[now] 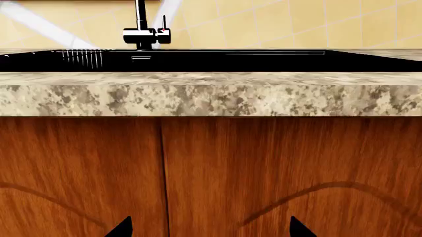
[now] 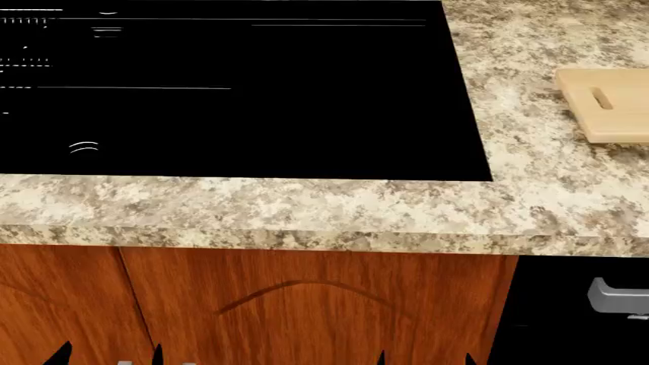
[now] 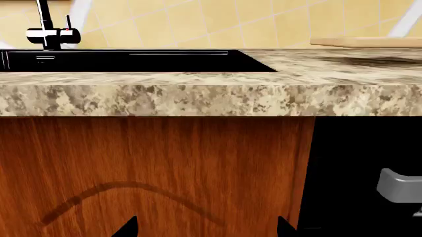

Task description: Place the cherry and the sweet potato on separate cutting boards.

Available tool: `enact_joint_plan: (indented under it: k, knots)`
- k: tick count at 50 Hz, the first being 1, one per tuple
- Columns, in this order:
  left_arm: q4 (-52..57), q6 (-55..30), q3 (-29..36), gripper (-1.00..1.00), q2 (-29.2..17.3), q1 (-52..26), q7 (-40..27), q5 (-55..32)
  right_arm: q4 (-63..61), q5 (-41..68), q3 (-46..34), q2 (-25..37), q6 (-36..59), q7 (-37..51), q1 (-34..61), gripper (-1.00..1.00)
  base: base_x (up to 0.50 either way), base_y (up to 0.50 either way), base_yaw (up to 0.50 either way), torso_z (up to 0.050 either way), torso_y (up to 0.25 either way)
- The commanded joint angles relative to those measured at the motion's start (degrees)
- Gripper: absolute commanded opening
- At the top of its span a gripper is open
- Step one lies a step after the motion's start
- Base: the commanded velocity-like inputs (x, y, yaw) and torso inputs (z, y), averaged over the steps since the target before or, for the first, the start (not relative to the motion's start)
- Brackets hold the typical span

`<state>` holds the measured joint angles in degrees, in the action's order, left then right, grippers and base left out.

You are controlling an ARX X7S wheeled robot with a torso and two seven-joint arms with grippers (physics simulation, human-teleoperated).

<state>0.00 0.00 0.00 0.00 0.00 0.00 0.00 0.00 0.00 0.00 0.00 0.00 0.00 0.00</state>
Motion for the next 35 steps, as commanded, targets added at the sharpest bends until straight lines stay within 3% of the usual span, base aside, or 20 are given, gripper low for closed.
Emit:
enact_joint_plan:
  k: [1, 2, 5, 35]
  knots:
    - [-0.4, 0.3, 1.2, 1.00, -0.9, 0.0, -0.4, -1.3, 0.0, 1.5, -0.9, 0.9, -0.3, 1.0, 0.0, 1.00, 0.00, 0.00, 0.00, 0.000, 0.000]
    - [-1.6, 3.7, 4.4, 1.00, -1.0, 1.1, -2.2, 2.8, 0.6, -1.7, -1.3, 1.9, 0.4, 3.0, -0.3, 1.00, 0.00, 0.00, 0.00, 0.000, 0.000]
    - [-2.0, 4.1, 5.5, 1.00, -1.8, 1.0, -3.2, 3.2, -0.9, -2.9, -1.7, 2.4, 0.8, 4.9, -0.7, 1.00, 0.00, 0.00, 0.00, 0.000, 0.000]
    - [-1.0, 3.6, 6.6, 1.00, -4.2, 0.5, -8.0, -1.6, 0.7, 3.2, -4.9, 4.4, -1.7, 5.2, 0.2, 1.00, 0.00, 0.00, 0.00, 0.000, 0.000]
